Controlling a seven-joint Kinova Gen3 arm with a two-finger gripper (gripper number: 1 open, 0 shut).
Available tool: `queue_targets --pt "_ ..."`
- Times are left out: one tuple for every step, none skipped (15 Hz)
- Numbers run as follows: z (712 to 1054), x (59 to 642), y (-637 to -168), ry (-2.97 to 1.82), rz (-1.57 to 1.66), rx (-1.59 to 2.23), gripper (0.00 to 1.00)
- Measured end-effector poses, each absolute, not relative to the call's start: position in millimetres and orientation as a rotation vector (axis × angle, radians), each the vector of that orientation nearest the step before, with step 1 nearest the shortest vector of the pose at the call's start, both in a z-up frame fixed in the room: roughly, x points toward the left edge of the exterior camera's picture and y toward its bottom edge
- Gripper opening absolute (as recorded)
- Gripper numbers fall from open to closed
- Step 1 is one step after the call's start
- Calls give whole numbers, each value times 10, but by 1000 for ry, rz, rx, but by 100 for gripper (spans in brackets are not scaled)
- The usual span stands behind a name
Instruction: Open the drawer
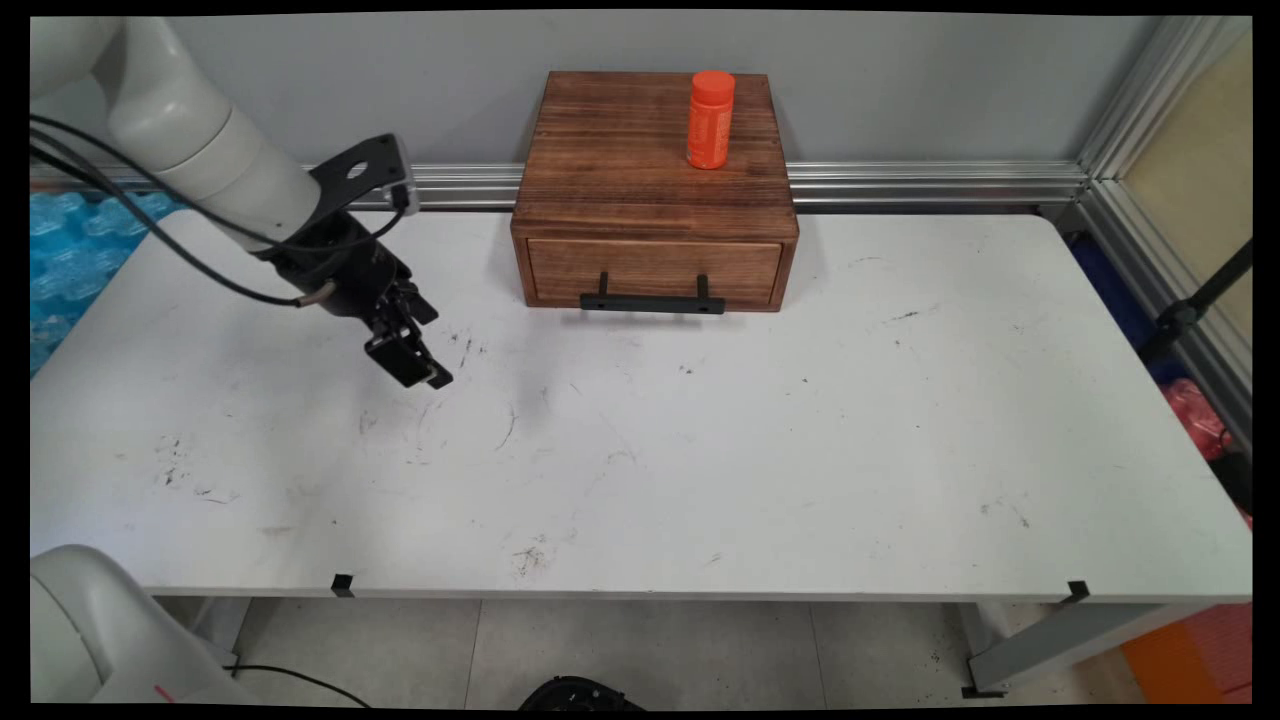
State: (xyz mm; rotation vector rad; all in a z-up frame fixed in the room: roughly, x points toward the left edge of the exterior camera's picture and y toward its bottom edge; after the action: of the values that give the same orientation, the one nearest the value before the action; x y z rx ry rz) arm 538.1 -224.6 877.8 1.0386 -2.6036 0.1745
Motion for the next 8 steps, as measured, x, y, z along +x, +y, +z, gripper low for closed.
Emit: queue_targets --pt "8807 5327 -2287 -2603 176 1046 100" --pt "8827 5291 -2317 -2602 179 1050 100" --pt "8858 5233 -2363 -2600 181 1054 100" --pt "8875 5197 -2389 -2599 181 1056 100" --pt "8912 5126 -2441 -2597 183 1055 100" --pt "8948 5056 -2488 -2594 185 1051 100" --pt "8989 4973 -2544 -2591 187 1045 100" --pt "9023 4902 -2590 -2589 189 1037 100"
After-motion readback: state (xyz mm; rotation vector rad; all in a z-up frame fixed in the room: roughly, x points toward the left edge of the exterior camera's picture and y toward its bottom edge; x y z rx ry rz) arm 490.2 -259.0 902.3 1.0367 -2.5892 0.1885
